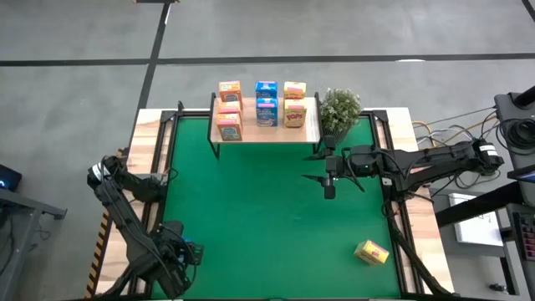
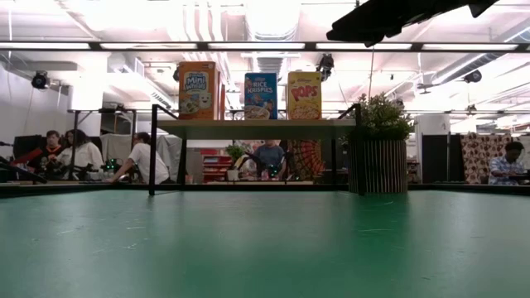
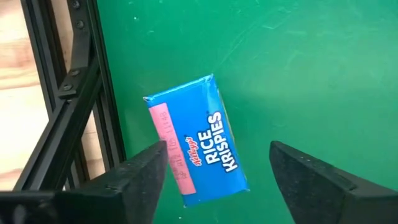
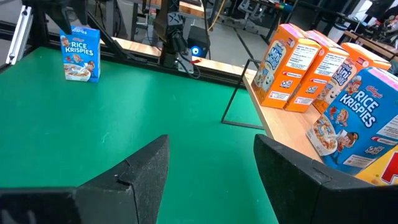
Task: Stack cereal on shelf
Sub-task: Put the blue cereal box on the shelf
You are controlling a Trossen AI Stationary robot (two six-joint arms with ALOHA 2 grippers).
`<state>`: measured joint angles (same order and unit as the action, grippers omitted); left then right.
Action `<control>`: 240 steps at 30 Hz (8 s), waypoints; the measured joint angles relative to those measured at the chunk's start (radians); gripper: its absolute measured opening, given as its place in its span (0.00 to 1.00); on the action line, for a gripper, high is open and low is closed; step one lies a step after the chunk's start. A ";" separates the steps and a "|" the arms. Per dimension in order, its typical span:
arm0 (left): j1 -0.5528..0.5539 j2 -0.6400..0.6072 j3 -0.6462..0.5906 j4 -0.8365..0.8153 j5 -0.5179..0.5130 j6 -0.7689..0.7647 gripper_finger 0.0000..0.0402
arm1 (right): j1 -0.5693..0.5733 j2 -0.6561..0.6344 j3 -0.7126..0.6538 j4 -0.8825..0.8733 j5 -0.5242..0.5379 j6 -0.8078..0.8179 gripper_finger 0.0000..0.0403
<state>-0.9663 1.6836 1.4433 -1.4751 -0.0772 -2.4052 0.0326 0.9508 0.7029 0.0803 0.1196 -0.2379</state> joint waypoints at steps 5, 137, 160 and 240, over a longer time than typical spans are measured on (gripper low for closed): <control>0.000 0.000 0.000 -0.009 0.001 -0.002 0.75 | 0.000 0.000 0.000 0.000 0.000 0.001 0.56; 0.226 0.029 0.251 0.080 -0.332 1.055 0.41 | 0.000 0.000 0.000 -0.025 0.003 0.002 0.56; 0.881 0.029 0.648 0.150 -0.263 2.508 0.41 | 0.000 0.000 0.000 -0.031 0.003 0.000 0.56; 1.354 0.034 0.374 0.552 0.087 2.815 0.54 | -0.003 -0.001 0.000 -0.023 0.013 -0.050 0.56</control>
<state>0.3882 1.7176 1.8176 -0.9230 0.0093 0.4099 0.0299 0.9497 0.7033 0.0578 0.1326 -0.2874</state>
